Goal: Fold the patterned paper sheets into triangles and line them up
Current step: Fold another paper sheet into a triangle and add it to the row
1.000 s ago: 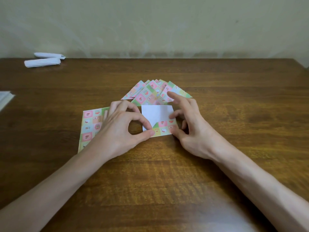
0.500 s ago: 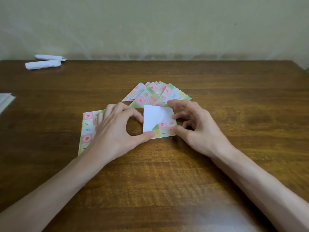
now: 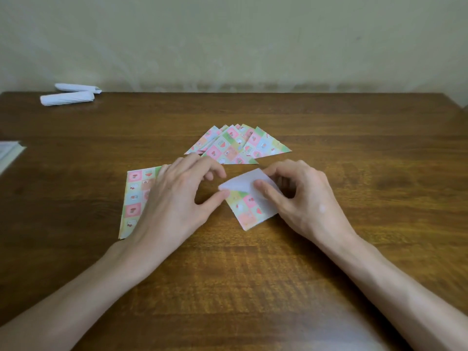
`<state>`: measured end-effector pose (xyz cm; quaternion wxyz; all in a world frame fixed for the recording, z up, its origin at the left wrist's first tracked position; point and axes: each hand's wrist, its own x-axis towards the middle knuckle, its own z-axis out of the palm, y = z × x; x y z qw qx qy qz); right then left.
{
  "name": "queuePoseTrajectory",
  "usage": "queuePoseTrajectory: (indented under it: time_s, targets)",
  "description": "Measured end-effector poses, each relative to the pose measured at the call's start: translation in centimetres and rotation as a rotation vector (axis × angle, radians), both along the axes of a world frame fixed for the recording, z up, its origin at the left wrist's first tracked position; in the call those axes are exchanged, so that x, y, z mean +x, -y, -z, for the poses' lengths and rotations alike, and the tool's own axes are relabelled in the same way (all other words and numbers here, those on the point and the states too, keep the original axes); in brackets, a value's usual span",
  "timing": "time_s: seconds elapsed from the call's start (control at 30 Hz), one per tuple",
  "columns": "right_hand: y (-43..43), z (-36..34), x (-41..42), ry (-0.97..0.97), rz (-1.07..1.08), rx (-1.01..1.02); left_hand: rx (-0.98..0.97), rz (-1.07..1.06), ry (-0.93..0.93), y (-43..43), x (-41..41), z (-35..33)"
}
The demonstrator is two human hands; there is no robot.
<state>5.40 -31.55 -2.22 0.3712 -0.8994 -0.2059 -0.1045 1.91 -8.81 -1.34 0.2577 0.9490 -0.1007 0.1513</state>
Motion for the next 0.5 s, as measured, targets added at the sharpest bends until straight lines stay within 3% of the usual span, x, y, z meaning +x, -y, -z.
queuePoseTrajectory:
  time_s: [0.1,0.3,0.5]
  targets:
    - [0.19,-0.05,0.15,-0.075,0.062,0.105,-0.017,0.082,0.056,0.47,-0.41,-0.26]
    - [-0.56,-0.58,-0.56,-0.158,0.018,0.204,0.170,0.189,0.006,0.87,-0.68,0.61]
    - [0.01,-0.97,0.18,-0.329,-0.113,0.428,0.128,0.319,-0.052,0.03,0.16,0.48]
